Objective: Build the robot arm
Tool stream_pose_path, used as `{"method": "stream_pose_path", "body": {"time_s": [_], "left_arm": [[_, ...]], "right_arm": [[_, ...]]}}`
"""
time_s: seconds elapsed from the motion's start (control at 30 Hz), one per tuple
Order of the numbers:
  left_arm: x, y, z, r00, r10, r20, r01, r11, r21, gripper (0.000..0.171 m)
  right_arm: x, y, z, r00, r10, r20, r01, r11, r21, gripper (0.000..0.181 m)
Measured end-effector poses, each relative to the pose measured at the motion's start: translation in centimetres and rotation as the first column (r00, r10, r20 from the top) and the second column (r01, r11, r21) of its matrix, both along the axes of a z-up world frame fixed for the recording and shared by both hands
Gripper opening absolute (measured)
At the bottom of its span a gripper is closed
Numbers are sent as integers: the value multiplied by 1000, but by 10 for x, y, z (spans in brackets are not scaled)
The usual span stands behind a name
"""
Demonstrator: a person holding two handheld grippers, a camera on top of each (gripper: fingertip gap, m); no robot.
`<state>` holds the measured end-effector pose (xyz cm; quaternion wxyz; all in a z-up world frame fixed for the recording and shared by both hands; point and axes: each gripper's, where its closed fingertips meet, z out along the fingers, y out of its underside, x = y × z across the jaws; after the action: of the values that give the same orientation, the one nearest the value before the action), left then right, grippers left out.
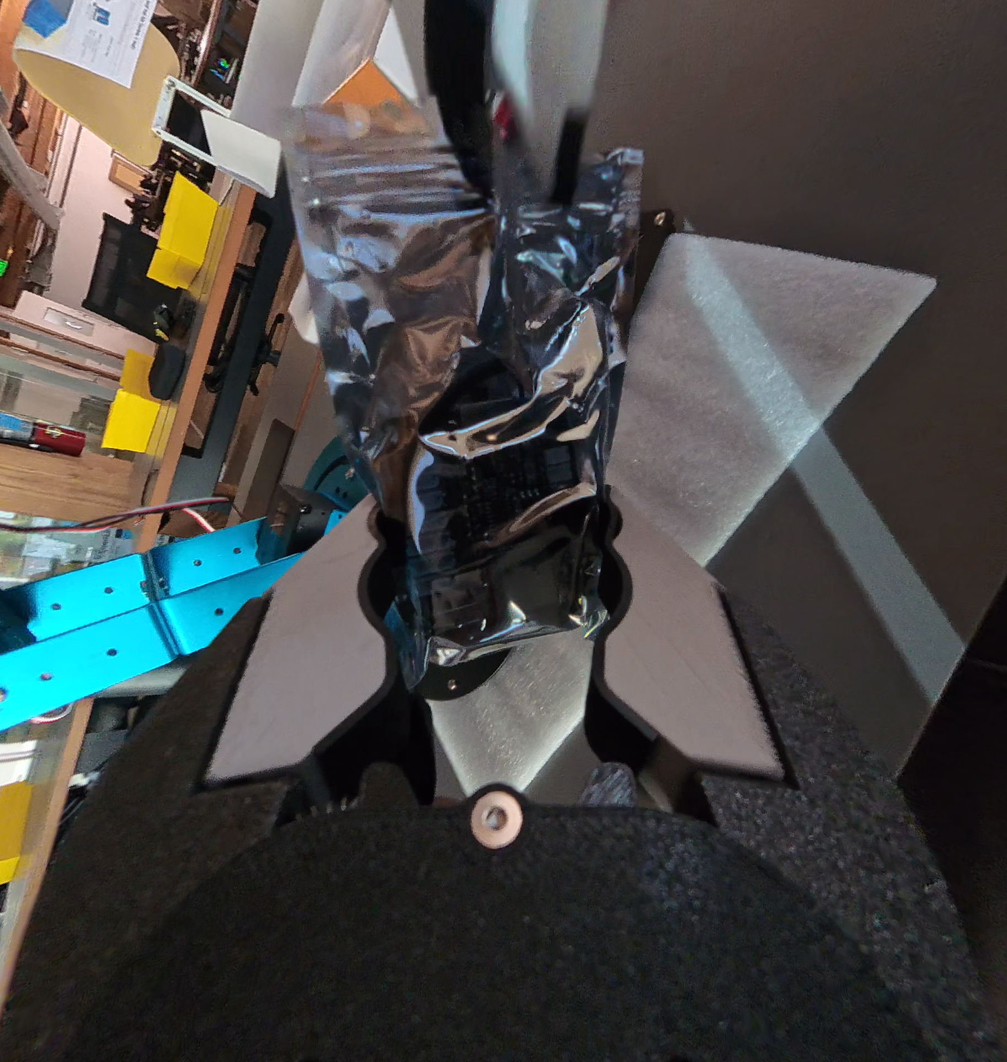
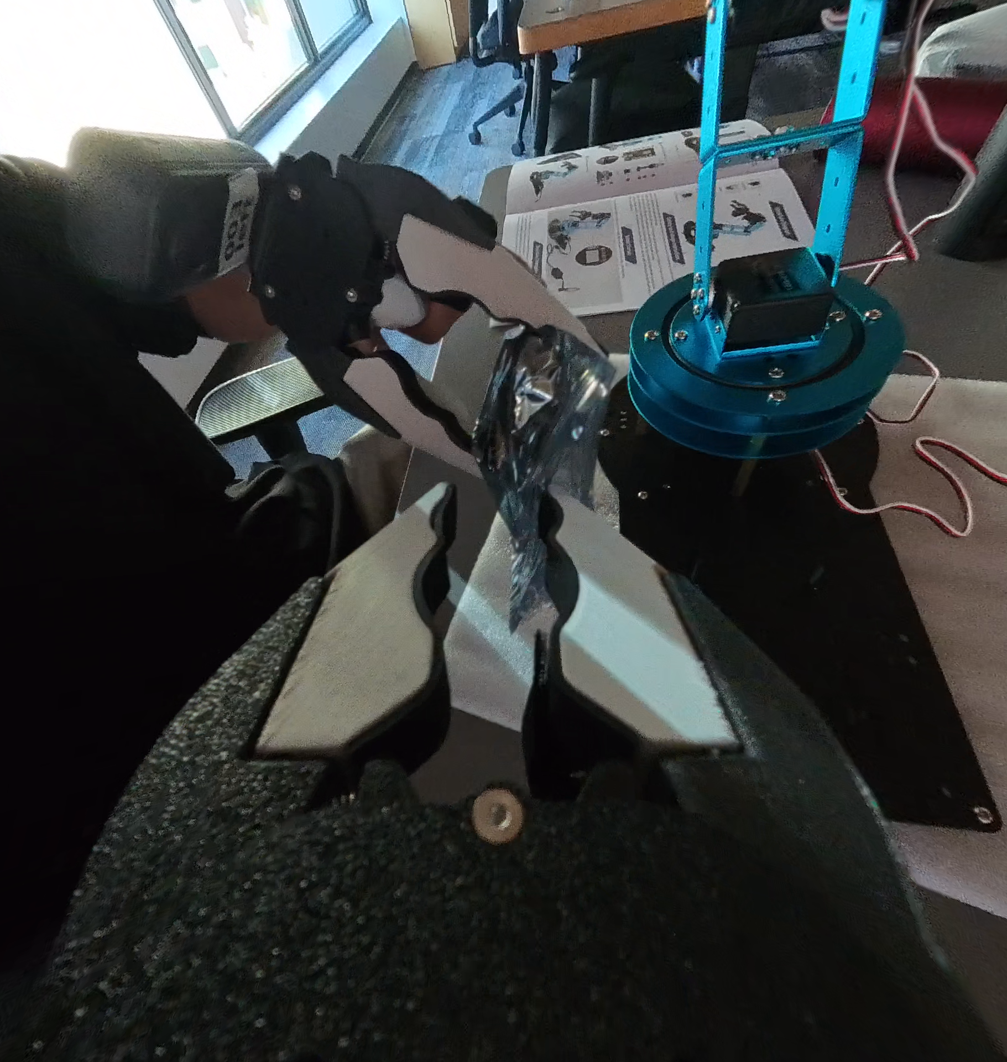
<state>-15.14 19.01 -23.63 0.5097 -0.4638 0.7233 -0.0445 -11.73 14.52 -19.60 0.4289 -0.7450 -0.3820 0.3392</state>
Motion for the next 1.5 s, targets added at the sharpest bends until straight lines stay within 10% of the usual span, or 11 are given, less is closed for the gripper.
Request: {"method": "stream_pose_path", "body": {"time_s": [0.2, 0.4, 0.63, 0.87, 1.5], "left_arm": [[0, -2, -10, 1000, 5, -22, -6, 999, -44, 75], [-20, -7, -17, 994, 64, 93, -27, 935, -355, 79], [-26, -27, -13, 946, 188, 264, 116, 565, -817, 67], [-29, -39, 22, 853, 226, 471, 425, 225, -877, 36], [-27, -29, 19, 854, 318, 412, 348, 239, -907, 13]], "right_arm": [[-6, 14, -14, 999, -2, -45, -2, 996, -92, 0], [5, 11, -25, 980, 17, -200, -60, 975, -213, 0], [-3, -6, 4, 898, 124, -423, -228, 952, -205, 0], [2, -5, 23, 824, 133, -551, -273, 945, -179, 0], [9, 6, 25, 817, 62, -573, -188, 968, -164, 0]]}}
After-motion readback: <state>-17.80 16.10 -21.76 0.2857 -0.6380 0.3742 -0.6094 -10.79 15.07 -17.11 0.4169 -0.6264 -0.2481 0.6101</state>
